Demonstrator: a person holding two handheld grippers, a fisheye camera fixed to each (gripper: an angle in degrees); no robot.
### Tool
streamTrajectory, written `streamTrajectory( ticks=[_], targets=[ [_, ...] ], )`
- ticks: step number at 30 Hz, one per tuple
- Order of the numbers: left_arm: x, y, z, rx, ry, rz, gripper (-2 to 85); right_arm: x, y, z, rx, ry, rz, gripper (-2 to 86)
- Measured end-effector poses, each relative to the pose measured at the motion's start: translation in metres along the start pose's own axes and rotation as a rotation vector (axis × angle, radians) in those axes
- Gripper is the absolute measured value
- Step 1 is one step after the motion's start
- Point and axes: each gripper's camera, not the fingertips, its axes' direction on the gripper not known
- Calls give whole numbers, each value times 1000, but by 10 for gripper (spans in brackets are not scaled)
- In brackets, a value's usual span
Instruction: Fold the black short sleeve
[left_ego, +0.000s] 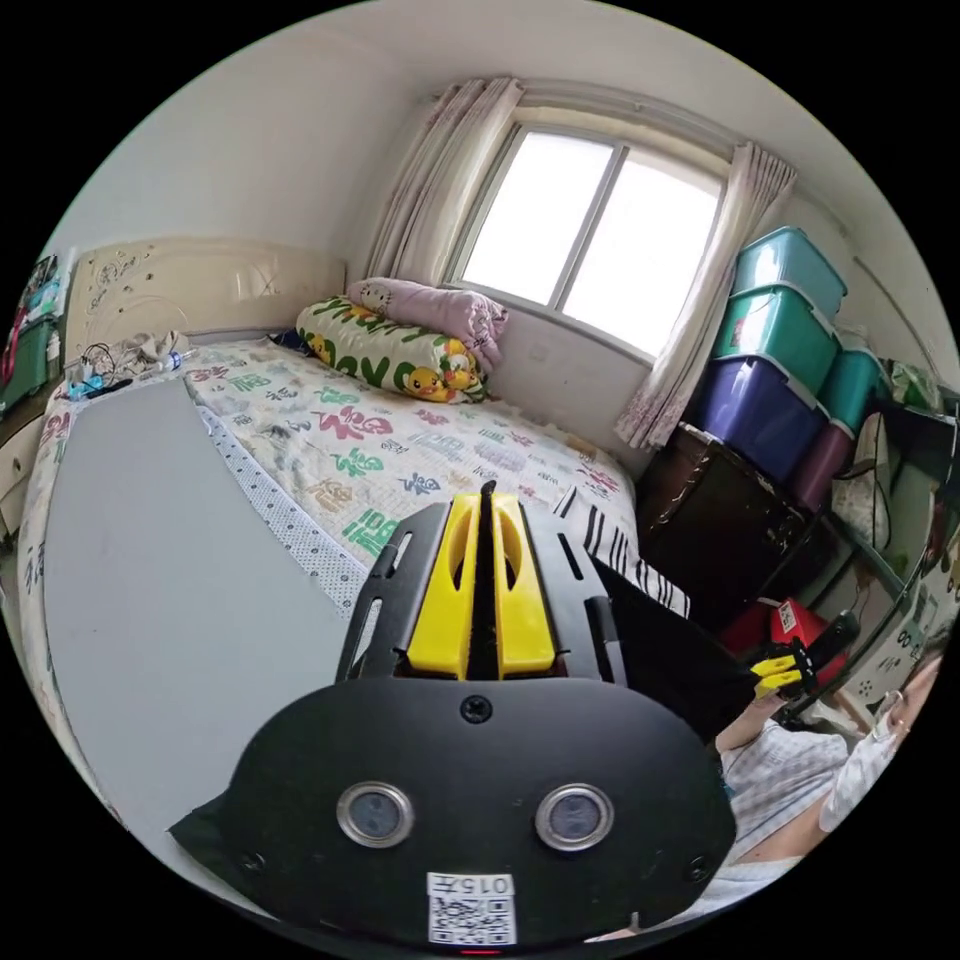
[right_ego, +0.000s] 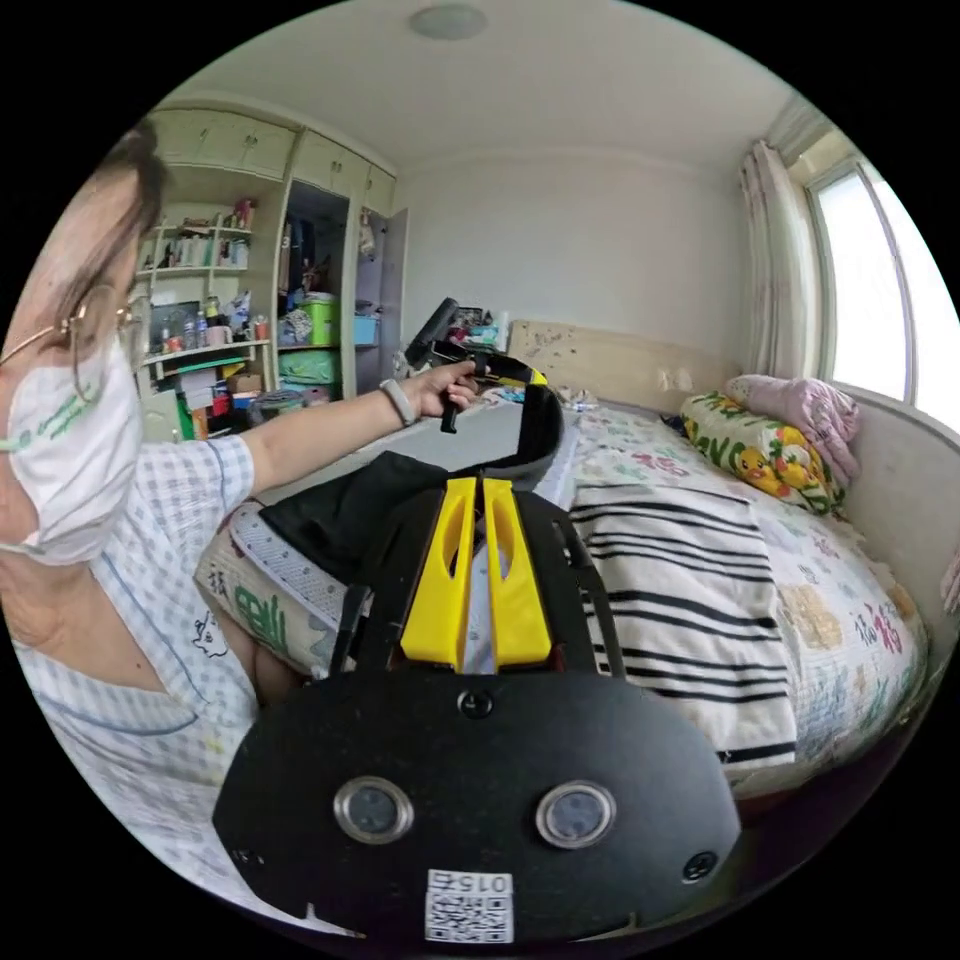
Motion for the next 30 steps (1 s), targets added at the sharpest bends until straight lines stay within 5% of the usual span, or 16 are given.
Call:
streamTrajectory(
  ticks=[4, 8, 14, 18, 22, 30],
  targets=[
    [-54, 86, -97, 63, 5, -38, 11, -65, -41, 54, -16, -329, -164, -3],
    [-146, 209, -185, 53, -89, -91, 12, -137, -60, 170, -235, -674, -184, -1],
    [-261, 357, -208, -59, -284, -296, 39, -198, -65, 256, -442, -755, -172, 2],
    [-268, 363, -241, 28, -205, -372, 75, -208, -72, 257, -414, -706, -195, 4],
    [-251, 343, -189, -158, -138, -321, 82, -211, -74, 264, -412, -678, -170, 5],
    [-191, 278, -168, -259, -289, -189, 7, -226, -91, 273, -419, -646, -227, 11]
  ],
)
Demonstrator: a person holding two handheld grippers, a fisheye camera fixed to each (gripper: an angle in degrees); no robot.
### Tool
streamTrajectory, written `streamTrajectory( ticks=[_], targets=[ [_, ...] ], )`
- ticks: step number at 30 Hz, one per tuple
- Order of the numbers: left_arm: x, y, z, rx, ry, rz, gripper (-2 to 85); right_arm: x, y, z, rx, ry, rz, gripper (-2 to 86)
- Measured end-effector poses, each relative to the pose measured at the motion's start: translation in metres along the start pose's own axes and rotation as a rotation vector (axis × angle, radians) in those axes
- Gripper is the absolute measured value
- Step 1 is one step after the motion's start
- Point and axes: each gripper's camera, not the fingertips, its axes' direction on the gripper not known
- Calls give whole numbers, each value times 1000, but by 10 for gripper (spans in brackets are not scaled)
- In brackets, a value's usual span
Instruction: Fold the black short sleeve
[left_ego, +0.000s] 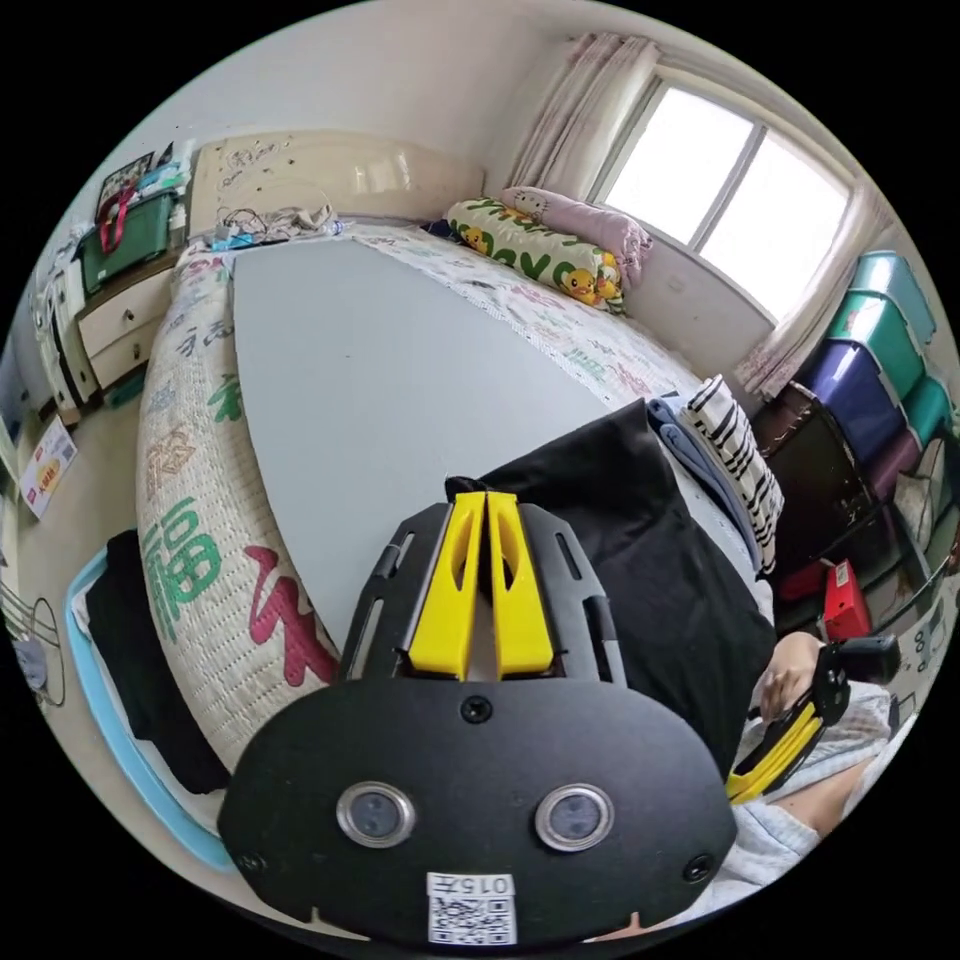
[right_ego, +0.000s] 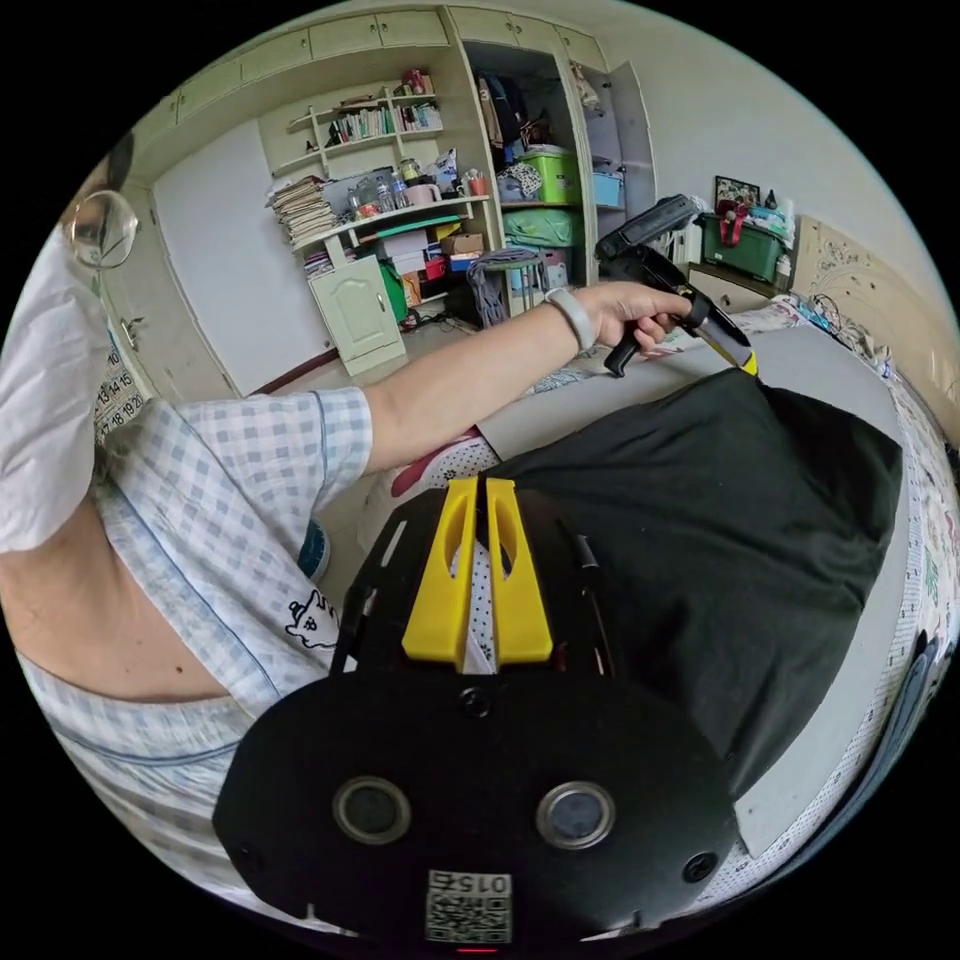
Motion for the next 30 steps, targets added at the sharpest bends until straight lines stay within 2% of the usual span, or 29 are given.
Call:
streamTrajectory(
  ticks=[3, 6, 9, 10, 12, 15, 17, 20, 22, 24, 25, 28, 30],
  targets=[
    [16, -23, -27, 14, -97, 7, 2, 9, -14, 15, -95, 16, 33, 23],
    [33, -50, -34, -43, -183, 26, 1, 27, -22, 8, -100, -81, 68, 49],
    [59, -83, -44, -89, -267, 72, 1, 35, -24, -14, -123, -265, -33, 56],
    [69, -96, -46, -116, -300, 92, 1, 37, -24, -31, -94, -355, -101, 60],
    [81, -116, -56, -124, -334, 116, 1, 47, -24, -66, -6, -392, -152, 65],
    [84, -149, -80, -123, -333, 112, 2, 86, -23, -127, 149, -172, -132, 70],
    [80, -176, -102, -121, -310, 93, 4, 139, -21, -162, 230, 99, -4, 73],
    [80, -212, -127, -120, -305, 90, 8, 237, -18, -184, 226, 269, 246, 88],
    [82, -234, -141, -119, -308, 95, 12, 300, -15, -184, 178, 290, 401, 95],
    [83, -256, -158, -115, -303, 100, 19, 352, -10, -182, 150, 204, 468, 96],
    [82, -272, -172, -113, -304, 100, 27, 382, -8, -181, 142, 101, 480, 96],
    [89, -313, -229, -60, -304, 85, 51, 439, -3, -183, 144, -144, 389, 93],
    [114, -337, -273, 22, -195, 145, 60, 464, 1, -186, 165, -215, 310, 92]
  ],
)
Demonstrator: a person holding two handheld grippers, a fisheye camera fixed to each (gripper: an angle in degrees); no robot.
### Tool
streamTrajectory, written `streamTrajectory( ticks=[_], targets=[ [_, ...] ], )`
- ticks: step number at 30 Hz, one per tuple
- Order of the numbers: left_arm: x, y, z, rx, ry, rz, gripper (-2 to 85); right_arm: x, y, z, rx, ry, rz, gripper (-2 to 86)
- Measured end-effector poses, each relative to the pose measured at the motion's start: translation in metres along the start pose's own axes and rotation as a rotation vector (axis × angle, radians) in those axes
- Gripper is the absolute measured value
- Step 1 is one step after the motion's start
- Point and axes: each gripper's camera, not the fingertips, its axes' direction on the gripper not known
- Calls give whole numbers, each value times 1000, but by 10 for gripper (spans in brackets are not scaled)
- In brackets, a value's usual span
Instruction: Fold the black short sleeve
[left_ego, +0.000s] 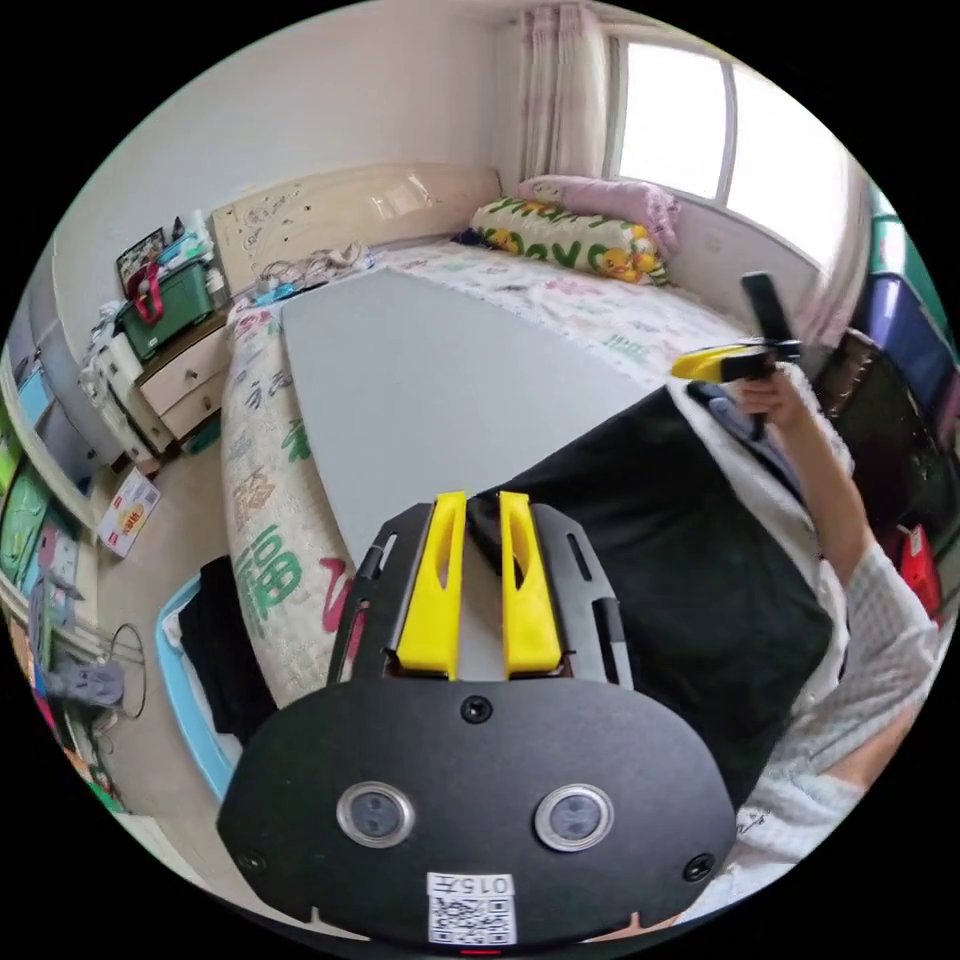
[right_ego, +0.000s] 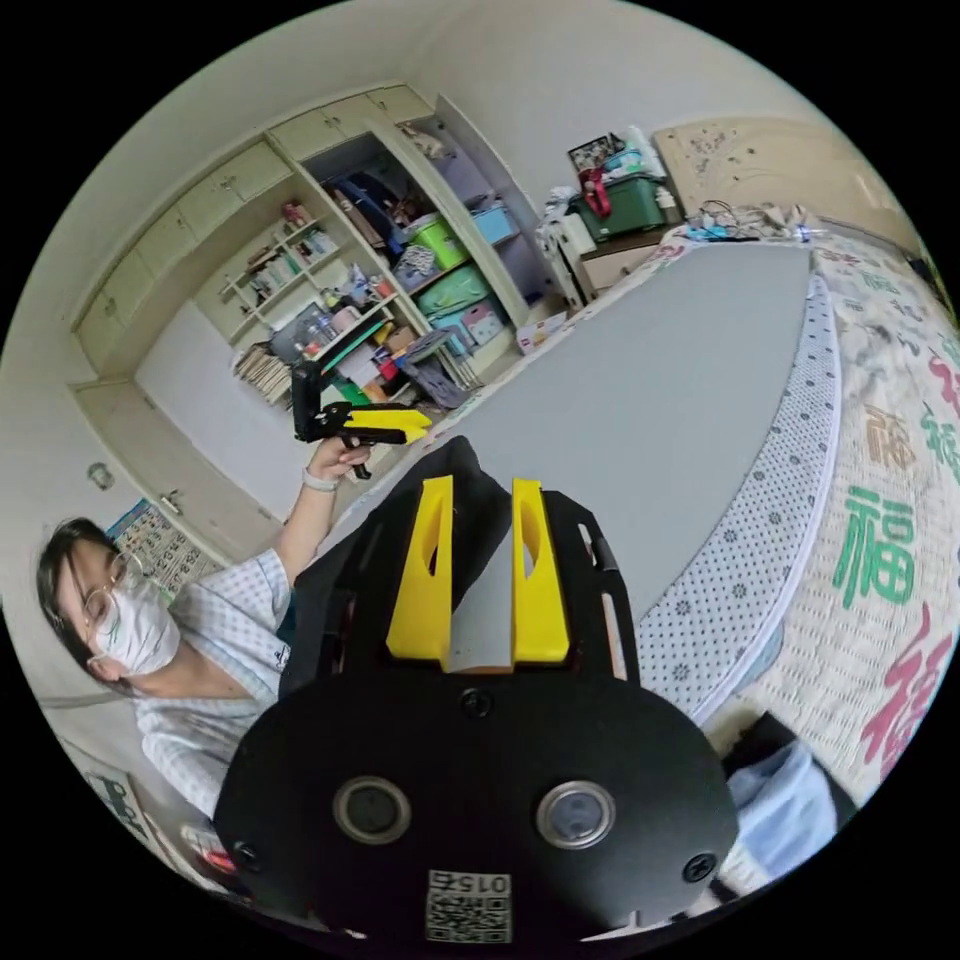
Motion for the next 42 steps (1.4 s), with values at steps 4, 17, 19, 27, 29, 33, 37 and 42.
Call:
streamTrajectory(
  ticks=[4, 17, 19, 27, 29, 33, 37, 42],
  targets=[
    [109, -69, -88, 131, 399, 396, 73, 46, 0, -10, -1, -35, -120, 105],
    [438, -93, -183, -188, 162, 845, 101, 96, 9, -51, 113, -239, -175, 129],
    [426, -82, -210, -199, 111, 741, 103, 101, 8, -56, 129, -238, -156, 129],
    [414, -43, -301, -142, -152, 622, 85, 102, 7, -69, 162, -189, -182, 124],
    [402, -39, -328, -140, -171, 604, 73, 101, 10, -76, 206, -182, -194, 123],
    [373, -21, -371, -124, -177, 591, 29, 102, 8, -80, 221, -244, -210, 122],
    [308, 10, -452, -126, -113, 510, 16, 95, 1, -75, 171, -293, -266, 136],
    [233, 84, -556, -51, -117, 396, 12, 75, -8, -66, 83, -344, -424, 141]
  ],
)
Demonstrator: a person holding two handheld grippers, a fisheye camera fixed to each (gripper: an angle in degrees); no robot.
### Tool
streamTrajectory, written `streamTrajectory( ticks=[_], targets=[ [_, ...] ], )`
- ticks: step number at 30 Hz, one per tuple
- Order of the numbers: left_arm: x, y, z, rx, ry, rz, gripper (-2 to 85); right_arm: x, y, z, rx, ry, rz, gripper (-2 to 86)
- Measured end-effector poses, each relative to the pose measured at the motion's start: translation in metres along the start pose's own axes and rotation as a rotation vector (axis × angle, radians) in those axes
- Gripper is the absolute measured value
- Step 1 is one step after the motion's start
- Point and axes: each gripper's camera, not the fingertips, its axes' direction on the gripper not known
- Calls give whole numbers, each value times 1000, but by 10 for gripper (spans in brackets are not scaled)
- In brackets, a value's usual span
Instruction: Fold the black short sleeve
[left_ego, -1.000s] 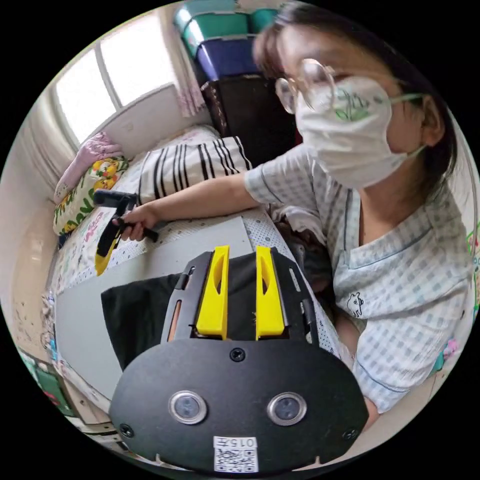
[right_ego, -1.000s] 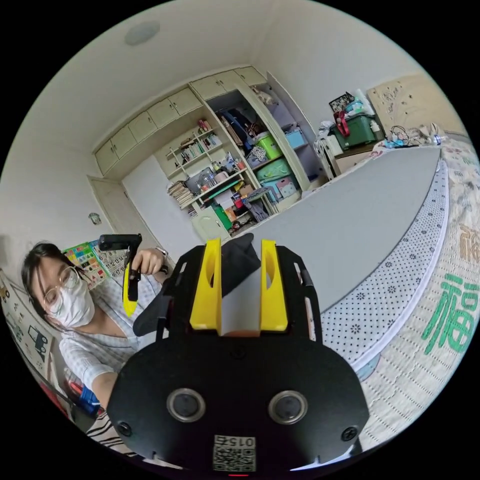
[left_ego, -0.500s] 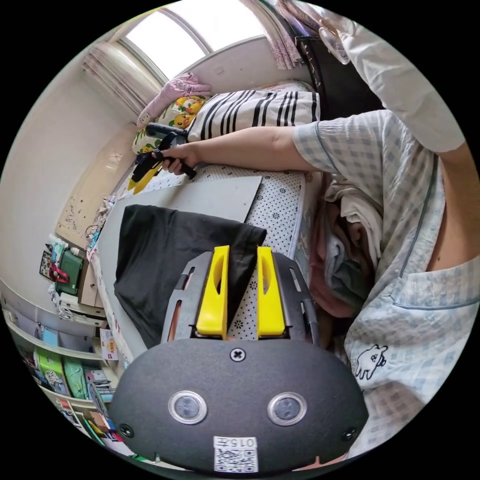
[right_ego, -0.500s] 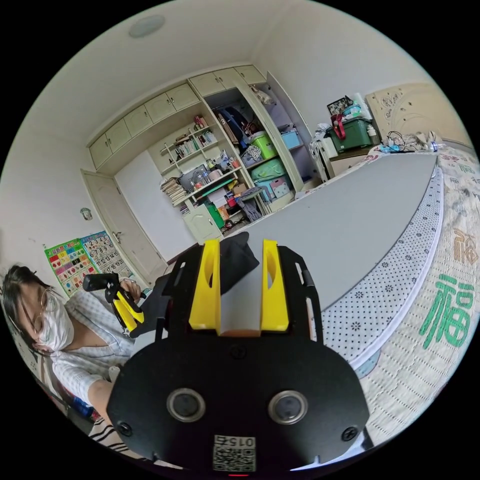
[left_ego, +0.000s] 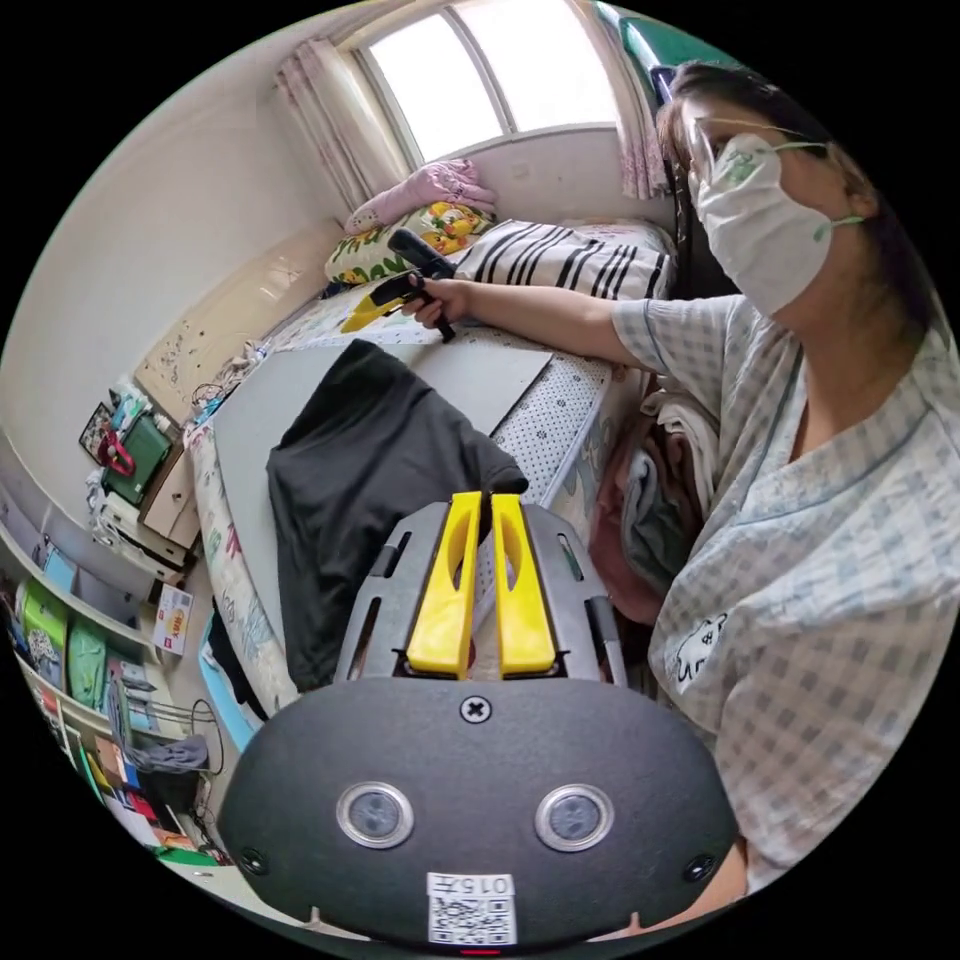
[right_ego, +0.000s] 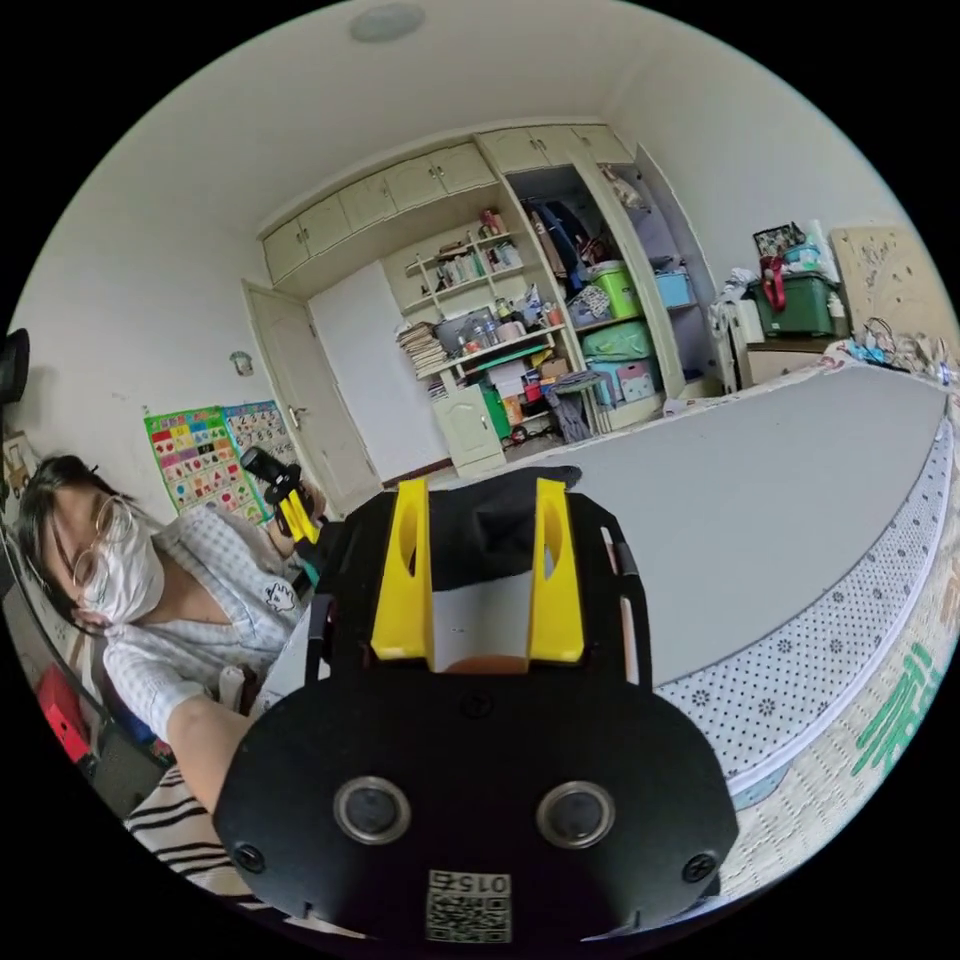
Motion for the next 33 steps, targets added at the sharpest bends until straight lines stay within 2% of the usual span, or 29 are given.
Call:
streamTrajectory(
  ticks=[5, 8, 15, 18, 21, 27, 33],
  targets=[
    [-35, 98, -54, 57, -30, -114, 12, -19, -18, 33, -241, -99, -141, 137],
    [-47, 128, -56, 78, -19, -138, 12, -19, -25, 44, -337, -117, -118, 115],
    [-48, 162, -30, 79, -1, -144, 13, -17, -42, 60, -410, -121, -108, 71],
    [-42, 171, -21, 85, 6, -137, 11, -3, -50, 68, -483, -105, 2, 29],
    [-26, 175, -8, 61, 2, -108, 9, 17, -46, 83, -679, -51, 197, 5],
    [13, 179, 46, -10, -18, -66, 6, 26, -56, 88, -673, -69, 258, -4],
    [50, 178, 96, 56, 21, -62, 4, 23, -67, 82, -643, 12, 231, -3]
  ],
)
